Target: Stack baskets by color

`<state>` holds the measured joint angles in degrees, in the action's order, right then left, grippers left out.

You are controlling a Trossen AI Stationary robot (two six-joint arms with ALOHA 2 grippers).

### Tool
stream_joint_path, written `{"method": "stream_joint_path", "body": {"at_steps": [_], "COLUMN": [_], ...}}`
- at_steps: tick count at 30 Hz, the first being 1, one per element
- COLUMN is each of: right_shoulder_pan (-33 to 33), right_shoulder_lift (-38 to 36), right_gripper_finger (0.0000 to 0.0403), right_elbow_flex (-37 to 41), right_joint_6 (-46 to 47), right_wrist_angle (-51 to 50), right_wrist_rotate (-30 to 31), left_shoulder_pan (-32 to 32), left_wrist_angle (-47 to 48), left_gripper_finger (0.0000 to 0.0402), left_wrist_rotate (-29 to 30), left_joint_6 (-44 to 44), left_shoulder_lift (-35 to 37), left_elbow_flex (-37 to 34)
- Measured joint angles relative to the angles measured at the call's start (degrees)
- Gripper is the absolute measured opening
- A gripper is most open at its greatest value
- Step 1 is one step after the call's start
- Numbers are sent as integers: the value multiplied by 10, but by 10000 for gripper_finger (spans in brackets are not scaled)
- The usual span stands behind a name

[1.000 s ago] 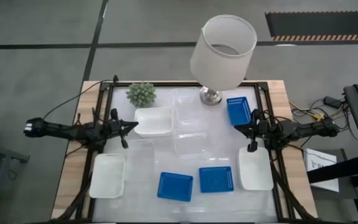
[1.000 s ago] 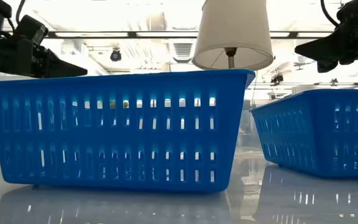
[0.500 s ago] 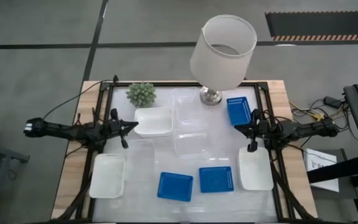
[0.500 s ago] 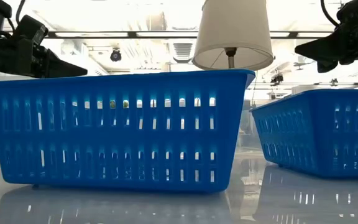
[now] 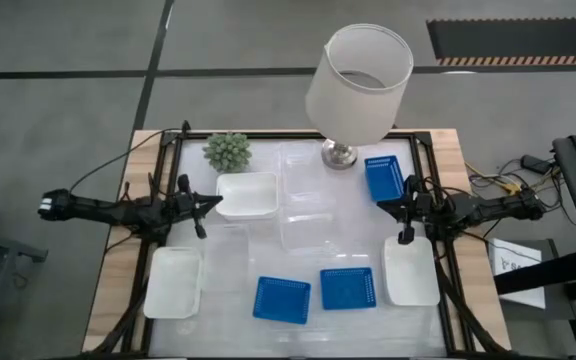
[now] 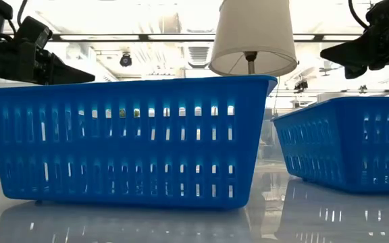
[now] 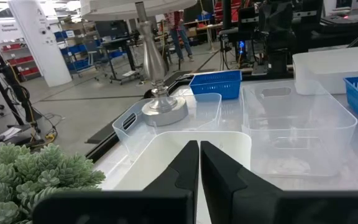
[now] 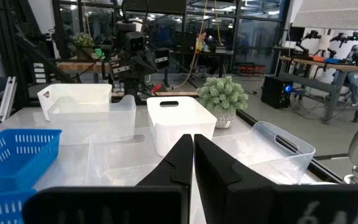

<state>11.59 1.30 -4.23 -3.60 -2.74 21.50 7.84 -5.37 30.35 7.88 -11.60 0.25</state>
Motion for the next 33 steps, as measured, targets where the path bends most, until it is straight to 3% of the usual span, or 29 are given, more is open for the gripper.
{"method": "stream_joint_path", "body": {"at_steps": [12, 18, 24, 30, 33], "right_shoulder_pan": [0, 0, 0, 0, 0], "right_shoulder_lift": [0, 0, 0, 0, 0], "right_gripper_finger": [9, 9, 9, 9, 9], "right_elbow_flex": [0, 0, 0, 0, 0], "right_joint_6": [5, 162, 171, 170, 171], "right_wrist_angle": [0, 1, 13, 13, 25], "right_wrist_rotate": [0, -20, -20, -20, -20], "left_shoulder_pan": [0, 0, 0, 0, 0], "left_wrist_angle": [0, 0, -2, -78, -120], "left_gripper_finger": [0, 0, 0, 0, 0], "left_wrist_rotate": [0, 0, -1, -4, -2], "left_joint_6": [0, 0, -1, -173, -176], "left_shoulder_lift": [0, 0, 0, 0, 0], "left_elbow_flex": [0, 0, 0, 0, 0]}}
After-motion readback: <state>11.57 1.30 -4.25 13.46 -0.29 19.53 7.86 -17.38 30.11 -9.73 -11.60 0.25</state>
